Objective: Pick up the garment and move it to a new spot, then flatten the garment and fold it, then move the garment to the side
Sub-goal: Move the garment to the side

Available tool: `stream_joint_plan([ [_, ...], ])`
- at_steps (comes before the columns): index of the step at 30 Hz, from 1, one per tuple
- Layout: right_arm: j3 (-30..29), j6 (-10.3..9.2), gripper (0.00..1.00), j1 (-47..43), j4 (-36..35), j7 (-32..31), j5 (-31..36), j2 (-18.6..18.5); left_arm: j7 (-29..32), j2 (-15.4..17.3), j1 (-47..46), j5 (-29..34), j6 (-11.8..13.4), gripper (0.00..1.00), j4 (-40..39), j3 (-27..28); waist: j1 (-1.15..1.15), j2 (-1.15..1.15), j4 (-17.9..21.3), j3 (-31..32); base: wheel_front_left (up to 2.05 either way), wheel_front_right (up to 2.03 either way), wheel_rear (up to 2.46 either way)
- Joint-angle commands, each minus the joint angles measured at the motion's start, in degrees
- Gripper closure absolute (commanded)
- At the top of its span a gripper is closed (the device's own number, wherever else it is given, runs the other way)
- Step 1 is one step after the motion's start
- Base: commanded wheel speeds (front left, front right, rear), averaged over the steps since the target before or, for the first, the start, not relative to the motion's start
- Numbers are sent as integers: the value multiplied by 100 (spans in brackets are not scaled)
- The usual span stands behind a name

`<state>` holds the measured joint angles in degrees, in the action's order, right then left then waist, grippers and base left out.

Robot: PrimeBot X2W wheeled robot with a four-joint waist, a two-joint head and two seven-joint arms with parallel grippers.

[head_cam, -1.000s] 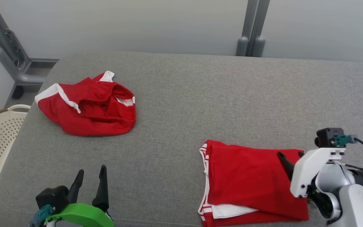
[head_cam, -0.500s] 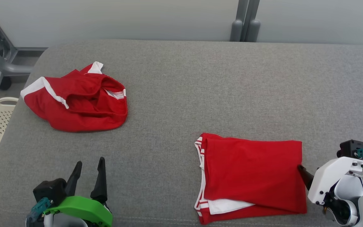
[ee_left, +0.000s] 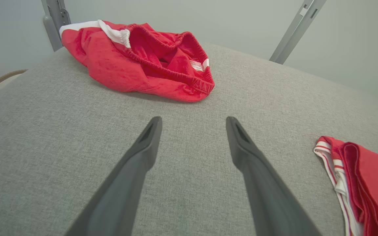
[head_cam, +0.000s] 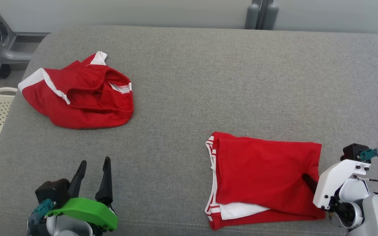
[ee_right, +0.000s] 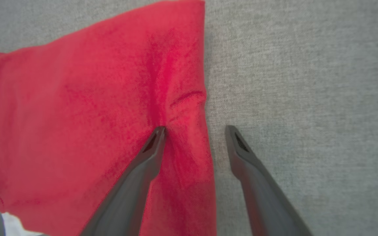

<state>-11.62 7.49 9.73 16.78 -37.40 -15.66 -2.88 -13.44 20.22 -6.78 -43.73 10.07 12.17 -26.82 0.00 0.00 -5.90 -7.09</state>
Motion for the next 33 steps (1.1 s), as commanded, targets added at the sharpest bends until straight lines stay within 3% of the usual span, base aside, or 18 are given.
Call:
stream_joint_plan([
  [1,55,-1,60,81,106,-39,3,3,-11,26,-101,29,-33,0,12,-7,0,0,-40,-50,0,0,0],
  [2,75,-1,100,124,179,-44,11,6,-12,28,-122,36,-32,0,12,-6,0,0,-50,-72,0,0,0],
  [18,294,0,100,505,469,226,436,7,-17,8,-100,31,21,0,32,-70,0,0,-102,-25,0,0,0],
  [25,1073,-1,100,870,455,511,506,-227,-24,70,-145,121,54,0,-106,-93,0,0,162,-74,0,0,0],
  [33,1909,-4,100,2147,1128,1019,545,-733,74,116,-520,339,74,0,-455,-220,0,0,780,-482,0,0,0],
])
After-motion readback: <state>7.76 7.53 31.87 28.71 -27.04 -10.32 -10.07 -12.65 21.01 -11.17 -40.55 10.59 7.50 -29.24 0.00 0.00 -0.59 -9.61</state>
